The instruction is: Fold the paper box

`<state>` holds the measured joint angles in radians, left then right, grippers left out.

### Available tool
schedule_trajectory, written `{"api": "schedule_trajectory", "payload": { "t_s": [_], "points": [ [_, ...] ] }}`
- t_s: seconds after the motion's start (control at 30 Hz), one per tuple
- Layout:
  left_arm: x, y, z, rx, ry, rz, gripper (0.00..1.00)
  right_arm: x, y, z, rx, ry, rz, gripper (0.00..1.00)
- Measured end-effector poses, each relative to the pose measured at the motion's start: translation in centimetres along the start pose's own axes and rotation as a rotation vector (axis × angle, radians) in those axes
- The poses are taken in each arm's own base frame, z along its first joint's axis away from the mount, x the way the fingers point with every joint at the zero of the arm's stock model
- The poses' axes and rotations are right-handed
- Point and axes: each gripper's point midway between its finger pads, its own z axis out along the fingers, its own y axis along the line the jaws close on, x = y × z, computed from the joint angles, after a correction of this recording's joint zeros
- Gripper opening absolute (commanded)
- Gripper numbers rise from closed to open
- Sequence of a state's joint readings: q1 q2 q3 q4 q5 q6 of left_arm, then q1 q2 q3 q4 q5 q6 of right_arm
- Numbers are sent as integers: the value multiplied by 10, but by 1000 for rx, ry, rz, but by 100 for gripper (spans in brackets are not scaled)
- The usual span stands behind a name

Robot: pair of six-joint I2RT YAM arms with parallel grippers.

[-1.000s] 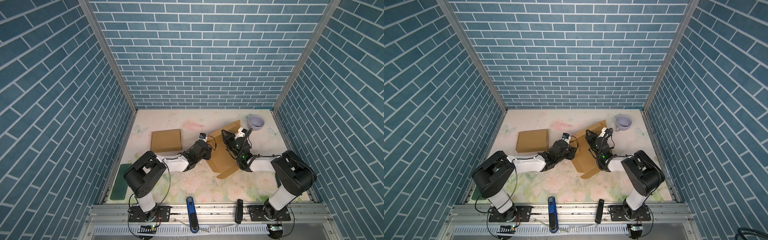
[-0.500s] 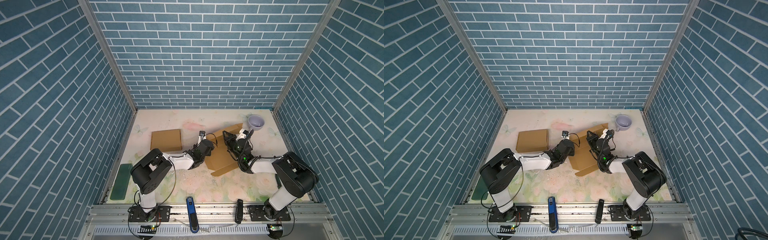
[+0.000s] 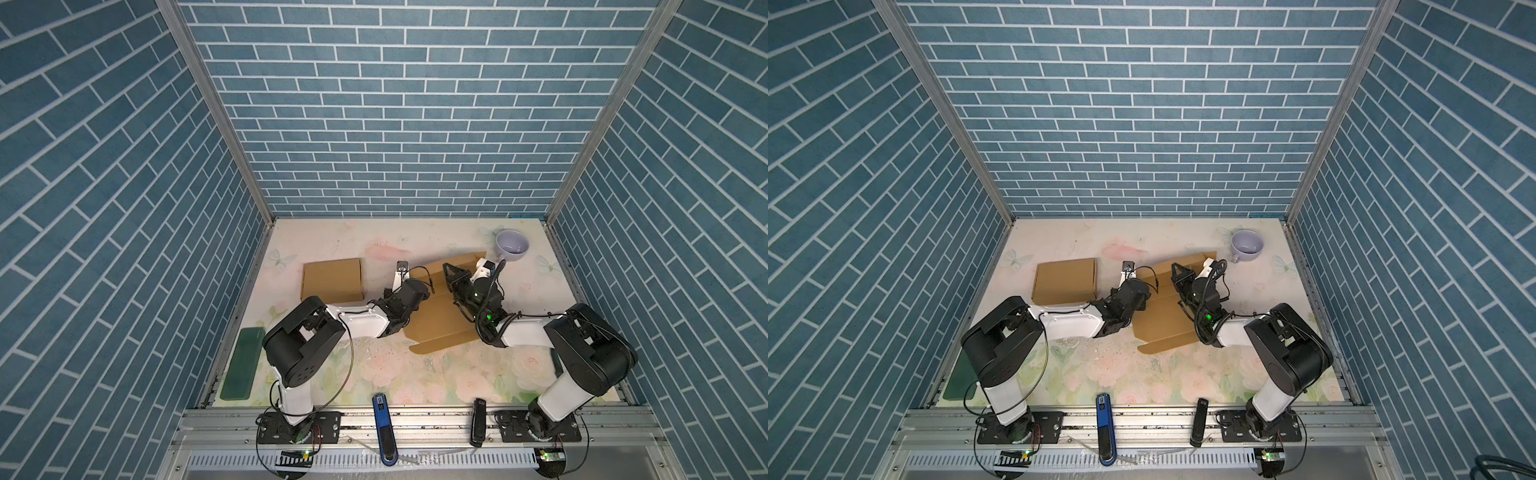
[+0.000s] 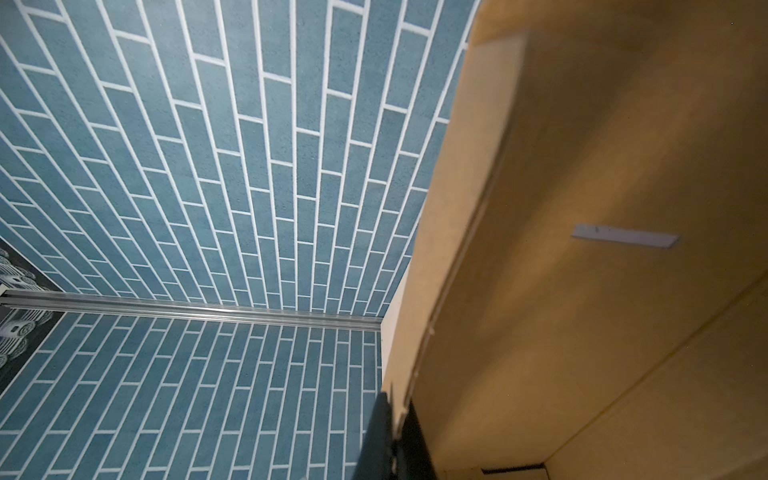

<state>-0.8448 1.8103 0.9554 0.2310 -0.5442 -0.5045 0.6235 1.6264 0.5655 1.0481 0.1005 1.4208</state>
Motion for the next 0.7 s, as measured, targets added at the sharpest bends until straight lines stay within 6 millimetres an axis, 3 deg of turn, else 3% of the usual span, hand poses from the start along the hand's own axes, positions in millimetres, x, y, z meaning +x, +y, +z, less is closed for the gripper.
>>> {"api": "schedule_trajectory", "payload": {
  "t_s": [0.2,0.4,0.53,0.7],
  "points": [
    [-16,5,-11,-10,-29,71,0,10,10,-13,30,79,-29,35],
    [-28,23,-19,-16,-48,121,0,11,40,-48,50,147,-119,47],
    [-17,38,-13,-25,-11,155,0,11,51,-66,78,185,-174,47],
    [-15,37,-9,-12,-7,163,0,19,53,-67,121,253,-222,30]
  ]
}}
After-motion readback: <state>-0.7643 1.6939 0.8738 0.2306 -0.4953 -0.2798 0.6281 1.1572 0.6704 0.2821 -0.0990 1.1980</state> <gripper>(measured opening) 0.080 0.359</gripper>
